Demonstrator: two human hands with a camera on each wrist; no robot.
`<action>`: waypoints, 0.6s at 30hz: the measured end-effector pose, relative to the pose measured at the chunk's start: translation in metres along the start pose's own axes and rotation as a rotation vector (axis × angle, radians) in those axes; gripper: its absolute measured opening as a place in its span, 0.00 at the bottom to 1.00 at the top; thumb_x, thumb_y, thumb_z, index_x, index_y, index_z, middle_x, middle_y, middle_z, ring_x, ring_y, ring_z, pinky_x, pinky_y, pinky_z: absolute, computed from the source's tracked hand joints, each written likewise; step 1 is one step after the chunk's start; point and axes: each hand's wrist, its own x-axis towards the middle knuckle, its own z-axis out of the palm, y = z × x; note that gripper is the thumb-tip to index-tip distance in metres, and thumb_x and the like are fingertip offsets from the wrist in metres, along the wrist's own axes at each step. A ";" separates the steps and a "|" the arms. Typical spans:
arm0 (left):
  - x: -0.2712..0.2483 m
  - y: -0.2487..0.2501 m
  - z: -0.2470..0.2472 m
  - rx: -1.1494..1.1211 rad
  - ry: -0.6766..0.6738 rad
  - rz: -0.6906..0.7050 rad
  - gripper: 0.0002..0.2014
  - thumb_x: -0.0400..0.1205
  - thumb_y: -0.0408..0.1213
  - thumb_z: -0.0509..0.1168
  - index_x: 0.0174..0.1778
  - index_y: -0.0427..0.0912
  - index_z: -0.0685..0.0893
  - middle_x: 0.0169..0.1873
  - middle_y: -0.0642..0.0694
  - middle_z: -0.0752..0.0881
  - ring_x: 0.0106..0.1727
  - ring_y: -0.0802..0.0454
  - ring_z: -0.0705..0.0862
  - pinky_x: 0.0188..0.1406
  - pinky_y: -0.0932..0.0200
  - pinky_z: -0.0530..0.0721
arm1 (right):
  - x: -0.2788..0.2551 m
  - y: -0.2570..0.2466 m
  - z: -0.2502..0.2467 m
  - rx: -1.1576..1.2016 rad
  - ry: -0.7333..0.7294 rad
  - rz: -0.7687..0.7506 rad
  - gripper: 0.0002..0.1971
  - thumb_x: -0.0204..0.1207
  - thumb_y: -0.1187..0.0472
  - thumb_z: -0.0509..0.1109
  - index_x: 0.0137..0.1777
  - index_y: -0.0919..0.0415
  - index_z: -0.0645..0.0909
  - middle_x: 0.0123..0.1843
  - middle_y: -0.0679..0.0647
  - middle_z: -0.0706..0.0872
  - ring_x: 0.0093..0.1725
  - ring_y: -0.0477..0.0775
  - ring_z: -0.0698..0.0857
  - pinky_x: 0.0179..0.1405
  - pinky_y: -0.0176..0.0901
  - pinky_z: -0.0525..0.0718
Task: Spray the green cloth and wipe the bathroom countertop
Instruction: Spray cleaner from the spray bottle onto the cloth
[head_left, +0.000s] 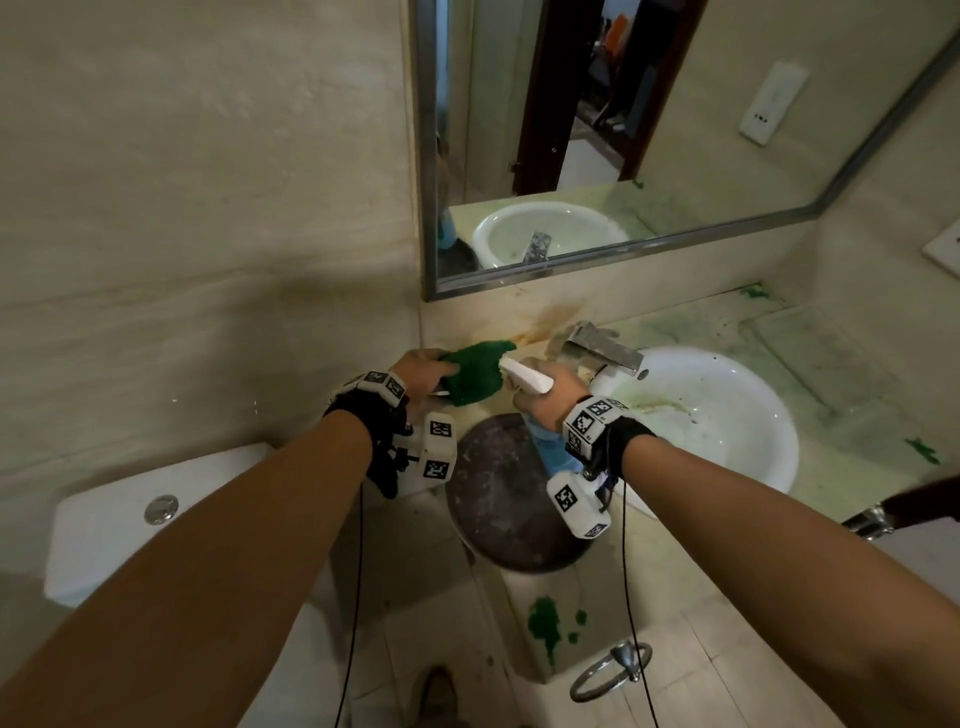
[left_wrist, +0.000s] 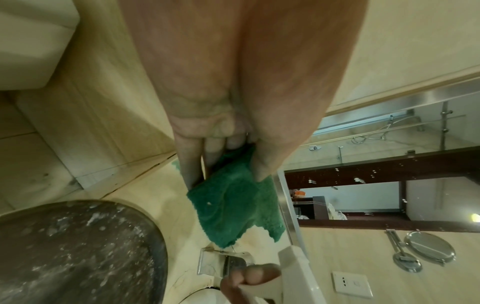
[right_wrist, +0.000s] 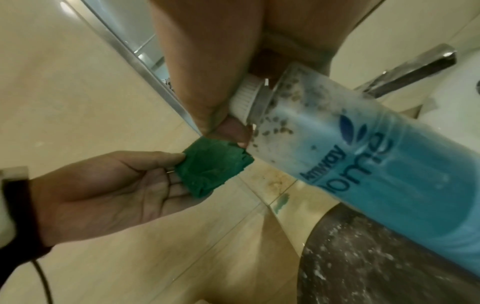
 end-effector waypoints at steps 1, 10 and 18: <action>0.000 0.002 -0.001 -0.004 -0.004 0.007 0.17 0.85 0.27 0.61 0.71 0.31 0.77 0.68 0.28 0.80 0.65 0.33 0.81 0.61 0.40 0.82 | -0.001 -0.004 -0.001 -0.026 -0.021 -0.002 0.08 0.71 0.59 0.71 0.50 0.54 0.81 0.44 0.54 0.85 0.41 0.58 0.83 0.38 0.42 0.79; -0.011 0.016 -0.005 0.003 -0.059 0.055 0.17 0.86 0.25 0.58 0.72 0.27 0.75 0.71 0.26 0.76 0.63 0.32 0.79 0.58 0.43 0.79 | -0.010 -0.031 -0.002 -0.116 -0.009 0.066 0.13 0.71 0.54 0.72 0.54 0.56 0.84 0.47 0.52 0.86 0.46 0.56 0.84 0.40 0.43 0.79; -0.016 0.020 -0.010 -0.010 -0.048 0.066 0.18 0.86 0.24 0.57 0.72 0.26 0.74 0.68 0.26 0.78 0.65 0.34 0.79 0.60 0.42 0.79 | -0.020 -0.038 -0.007 -0.133 -0.015 0.074 0.12 0.72 0.57 0.71 0.54 0.57 0.84 0.46 0.52 0.84 0.48 0.58 0.85 0.48 0.49 0.87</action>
